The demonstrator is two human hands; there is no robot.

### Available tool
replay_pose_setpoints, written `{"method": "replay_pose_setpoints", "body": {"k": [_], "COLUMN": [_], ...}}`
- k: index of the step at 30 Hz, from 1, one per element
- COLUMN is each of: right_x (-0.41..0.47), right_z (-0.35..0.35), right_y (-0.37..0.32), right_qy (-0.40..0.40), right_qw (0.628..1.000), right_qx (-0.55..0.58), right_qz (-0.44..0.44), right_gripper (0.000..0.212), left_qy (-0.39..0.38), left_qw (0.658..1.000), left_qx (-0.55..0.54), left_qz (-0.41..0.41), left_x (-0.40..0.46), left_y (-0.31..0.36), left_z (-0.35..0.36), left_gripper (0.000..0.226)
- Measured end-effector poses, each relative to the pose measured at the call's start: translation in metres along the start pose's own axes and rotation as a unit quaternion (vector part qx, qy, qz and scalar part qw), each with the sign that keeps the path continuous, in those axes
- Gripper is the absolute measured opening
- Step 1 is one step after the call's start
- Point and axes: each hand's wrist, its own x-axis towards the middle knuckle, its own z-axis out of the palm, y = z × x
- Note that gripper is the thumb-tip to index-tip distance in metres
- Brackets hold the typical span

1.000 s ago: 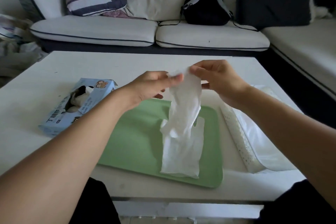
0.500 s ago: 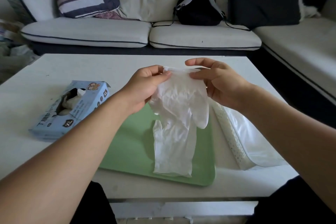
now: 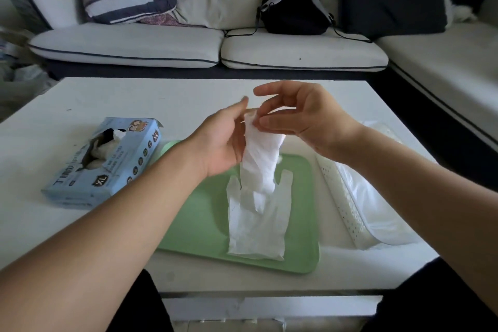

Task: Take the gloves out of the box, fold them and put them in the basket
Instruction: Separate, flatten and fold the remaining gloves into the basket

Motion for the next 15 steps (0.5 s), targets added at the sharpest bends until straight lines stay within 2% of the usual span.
{"method": "replay_pose_setpoints", "body": {"k": [2,3,6,7,8,9,11,13,15], "right_x": [-0.001,-0.001,0.003,0.004,0.004,0.003,-0.001,-0.005,-0.005], "right_z": [0.0,0.0,-0.003,-0.005,-0.007,-0.01,-0.015,-0.019,-0.02], "right_y": [0.003,0.004,0.008,0.007,0.006,0.003,-0.001,0.0,0.004], "right_qy": [0.052,0.08,0.157,0.167,0.154,0.117,0.001,-0.056,-0.067], "right_qw": [0.996,0.989,0.935,0.916,0.916,0.937,0.985,0.985,0.981], "right_qx": [-0.073,-0.115,-0.295,-0.345,-0.36,-0.327,-0.142,-0.026,-0.009], "right_qz": [-0.029,-0.05,-0.118,-0.115,-0.085,-0.028,0.099,0.161,0.182], "right_gripper": [0.043,0.042,0.047,0.052,0.057,0.057,0.042,0.031,0.029], "left_qy": [-0.038,-0.052,-0.052,-0.036,-0.019,-0.009,0.0,0.009,0.028], "left_qw": [0.999,0.998,0.984,0.982,0.98,0.978,0.974,0.966,0.958], "left_qx": [-0.01,0.022,0.15,0.164,0.17,0.174,0.187,0.217,0.245], "left_qz": [-0.012,-0.001,0.075,0.091,0.102,0.113,0.128,0.139,0.147], "left_x": [-0.002,-0.003,-0.006,-0.004,-0.004,-0.004,-0.006,-0.008,-0.009], "left_y": [0.003,0.003,-0.004,-0.006,-0.006,-0.004,0.003,0.011,0.016], "left_z": [0.001,0.002,0.007,0.007,0.006,0.005,0.001,-0.004,-0.01], "left_gripper": [0.078,0.081,0.051,0.051,0.053,0.055,0.053,0.049,0.045]}}
